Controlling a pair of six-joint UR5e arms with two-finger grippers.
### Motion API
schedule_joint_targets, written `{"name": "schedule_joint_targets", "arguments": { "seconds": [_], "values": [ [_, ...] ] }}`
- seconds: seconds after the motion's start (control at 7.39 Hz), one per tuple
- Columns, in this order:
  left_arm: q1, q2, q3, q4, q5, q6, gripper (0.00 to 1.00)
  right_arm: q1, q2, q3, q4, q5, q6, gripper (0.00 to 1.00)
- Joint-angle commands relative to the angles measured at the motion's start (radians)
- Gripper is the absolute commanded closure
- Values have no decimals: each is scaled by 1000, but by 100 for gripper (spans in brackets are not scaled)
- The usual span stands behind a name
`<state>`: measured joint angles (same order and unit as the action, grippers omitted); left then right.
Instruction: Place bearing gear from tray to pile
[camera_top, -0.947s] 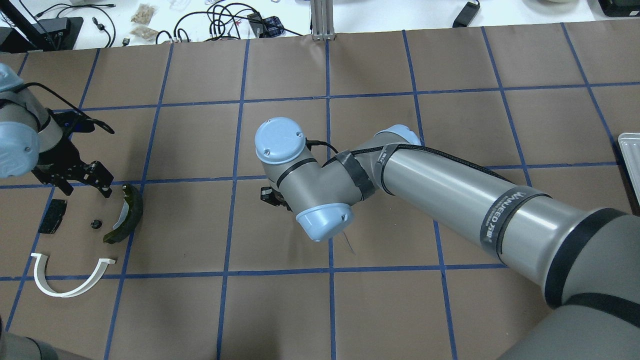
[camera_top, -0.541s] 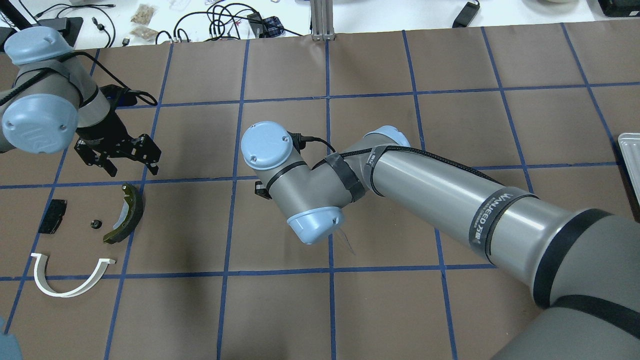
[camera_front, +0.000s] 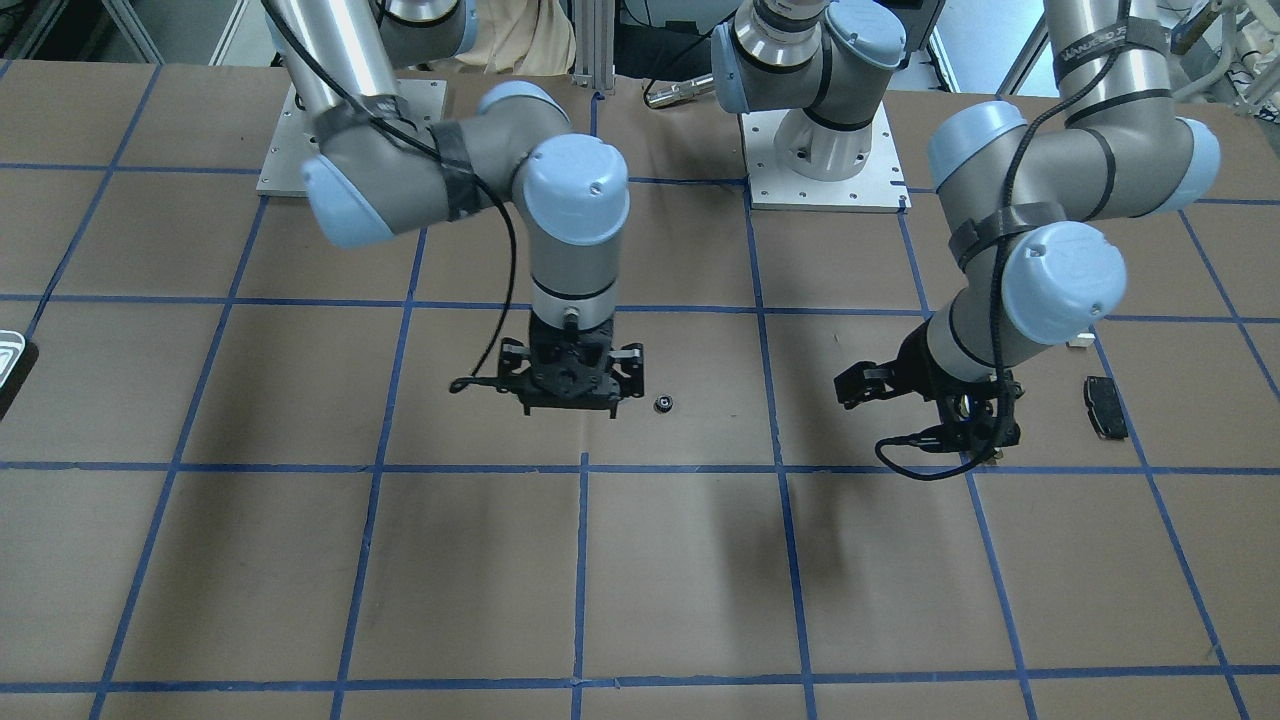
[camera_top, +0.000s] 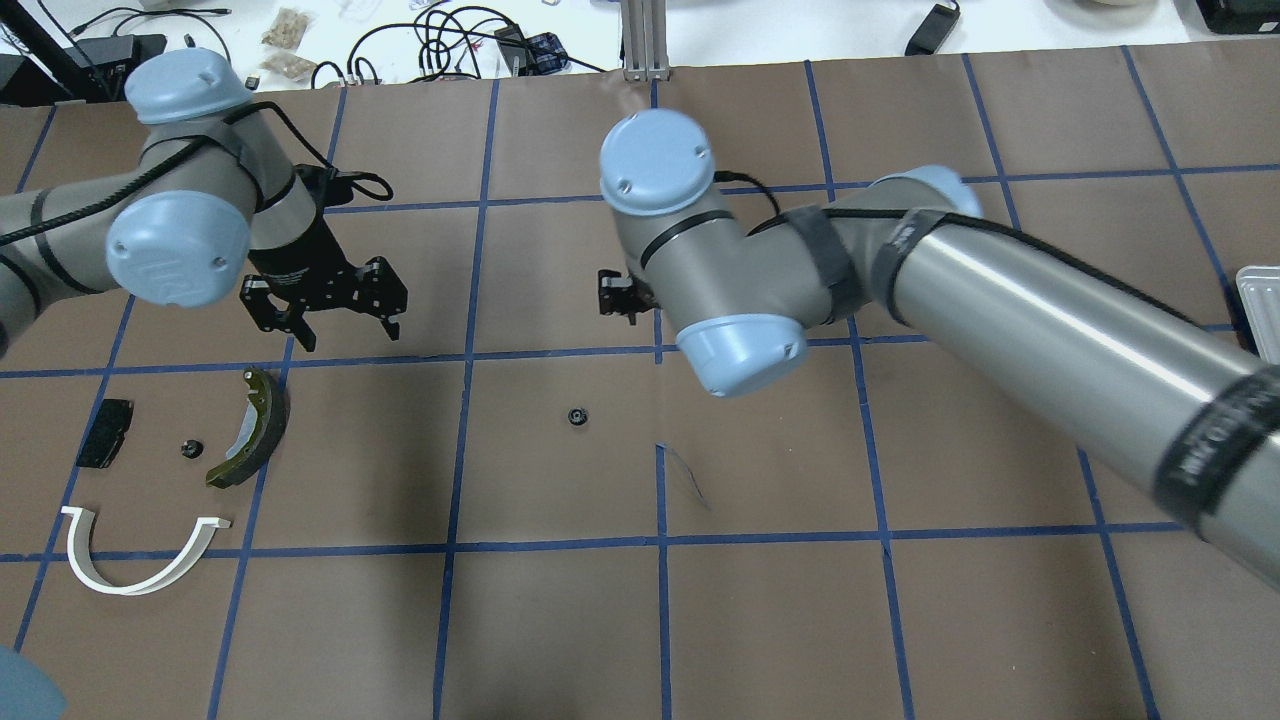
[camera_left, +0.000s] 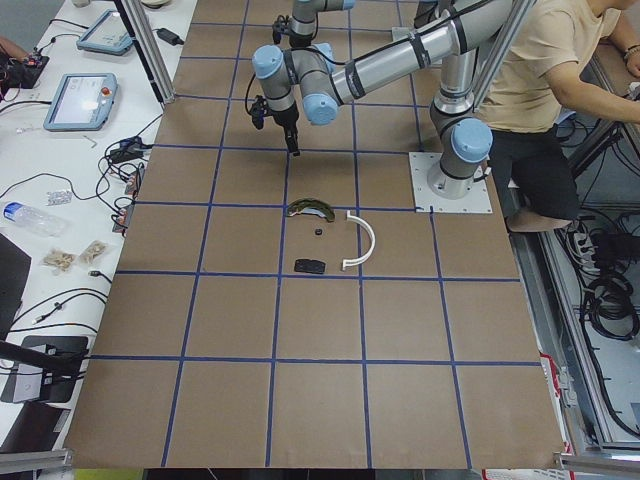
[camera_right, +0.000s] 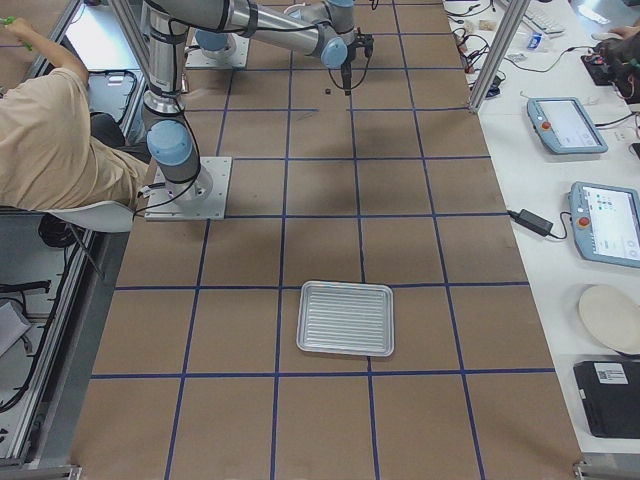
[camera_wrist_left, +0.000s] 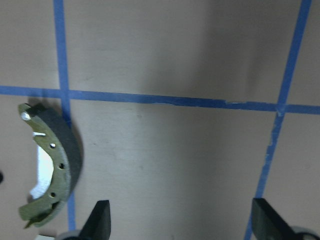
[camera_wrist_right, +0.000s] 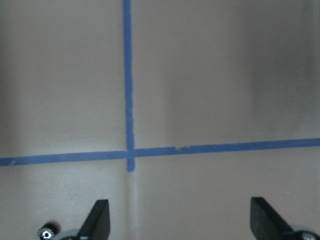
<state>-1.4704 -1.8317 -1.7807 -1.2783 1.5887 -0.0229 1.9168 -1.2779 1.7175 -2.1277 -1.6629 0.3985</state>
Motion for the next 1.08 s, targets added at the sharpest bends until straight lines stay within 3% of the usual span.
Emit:
{"name": "schedule_joint_targets", "arguments": {
  "seconds": [0.0,0.27,0.54,0.68,0.95],
  "values": [
    [-208,-58,-5,130,-16,-215,0,-167,-167,-10,181,6,-87,0],
    [-322,-133,-6,177,-16,-329,0,-249,-213,-36,190,45,-246,0],
    [-368,-176,-13,229,-16,-391,0,-312,-244,-161,466,49,-303,0],
    [-381,-173,-13,231,-18,-388,0,-308,-244,-217,513,48,-341,0],
    [-384,-167,-60,231,-18,-375,0,-309,-244,-223,519,49,-493,0]
  ]
}}
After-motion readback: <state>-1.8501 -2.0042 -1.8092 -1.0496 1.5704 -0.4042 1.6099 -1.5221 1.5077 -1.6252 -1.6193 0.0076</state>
